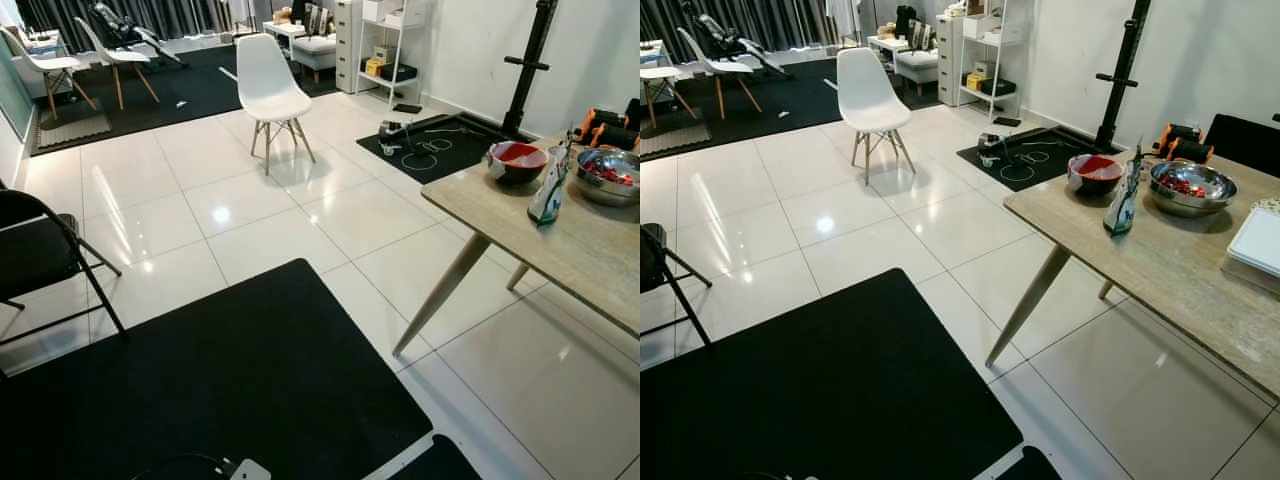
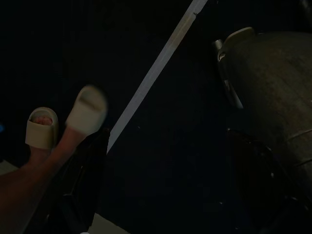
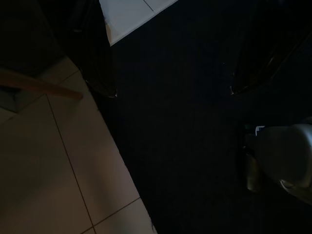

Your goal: Restocking fridge

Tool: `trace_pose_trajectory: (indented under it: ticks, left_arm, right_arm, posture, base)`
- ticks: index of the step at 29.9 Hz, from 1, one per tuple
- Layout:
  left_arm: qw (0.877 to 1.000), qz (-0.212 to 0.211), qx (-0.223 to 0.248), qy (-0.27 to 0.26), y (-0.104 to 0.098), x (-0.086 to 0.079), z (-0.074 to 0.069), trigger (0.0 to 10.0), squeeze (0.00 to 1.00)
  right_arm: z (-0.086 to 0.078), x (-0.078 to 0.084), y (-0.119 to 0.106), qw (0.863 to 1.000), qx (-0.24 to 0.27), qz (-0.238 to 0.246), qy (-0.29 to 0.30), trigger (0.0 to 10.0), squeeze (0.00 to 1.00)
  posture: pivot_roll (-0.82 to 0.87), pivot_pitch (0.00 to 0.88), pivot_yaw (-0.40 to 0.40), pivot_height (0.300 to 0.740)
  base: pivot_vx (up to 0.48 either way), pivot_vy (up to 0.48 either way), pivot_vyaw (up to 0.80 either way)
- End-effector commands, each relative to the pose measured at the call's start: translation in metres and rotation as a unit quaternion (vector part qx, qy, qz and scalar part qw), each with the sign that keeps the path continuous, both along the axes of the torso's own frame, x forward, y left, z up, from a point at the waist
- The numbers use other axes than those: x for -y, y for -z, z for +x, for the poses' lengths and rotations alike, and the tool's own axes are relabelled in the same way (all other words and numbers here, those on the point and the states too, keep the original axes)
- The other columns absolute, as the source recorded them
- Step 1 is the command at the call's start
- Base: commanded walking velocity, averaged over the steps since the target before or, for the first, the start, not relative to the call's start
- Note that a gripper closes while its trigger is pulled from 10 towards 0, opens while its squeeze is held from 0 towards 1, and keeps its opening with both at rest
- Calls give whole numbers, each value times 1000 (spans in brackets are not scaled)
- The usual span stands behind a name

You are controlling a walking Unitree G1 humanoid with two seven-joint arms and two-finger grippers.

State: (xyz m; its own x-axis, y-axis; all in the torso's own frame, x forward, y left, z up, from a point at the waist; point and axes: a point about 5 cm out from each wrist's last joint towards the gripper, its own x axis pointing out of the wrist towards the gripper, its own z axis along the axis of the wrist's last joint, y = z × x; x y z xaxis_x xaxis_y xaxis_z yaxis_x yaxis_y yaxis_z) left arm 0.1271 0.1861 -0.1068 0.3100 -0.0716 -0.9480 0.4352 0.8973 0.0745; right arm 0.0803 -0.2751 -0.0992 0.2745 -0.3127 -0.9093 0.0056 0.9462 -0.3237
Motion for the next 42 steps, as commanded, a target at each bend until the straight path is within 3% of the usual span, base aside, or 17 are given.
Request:
trace_pose_trajectory:
  ticks: [1,7,17,28,42]
  left_arm:
    - [1000,-1,-1,-1,0,1,0,10000,0]
    - [1000,-1,-4,0,1,1,-2,10000,0]
    - [1000,-4,-28,3,4,-1,-13,10000,0]
    - [999,0,-31,12,5,1,-17,10000,0]
    - [999,9,-27,16,3,-6,-13,10000,0]
  right_arm:
    - [3,-4,1,1000,4,4,-4,10000,0]
    - [4,-5,1,1000,11,6,-1,10000,0]
    - [30,-9,-4,999,37,0,-19,10000,0]
    - [15,-14,1,1000,11,6,-17,10000,0]
    - [22,-12,-1,1000,19,3,-22,10000,0]
  posture:
    - [-61,0,19,740]
    - [-40,0,15,740]
    - [-39,0,18,740]
    - [-31,0,19,740]
    - [-34,0,25,740]
  base:
    - [0,0,0]
    - [0,0,0]
    - [0,0,0]
    - [0,0,0]
    - [112,0,0]
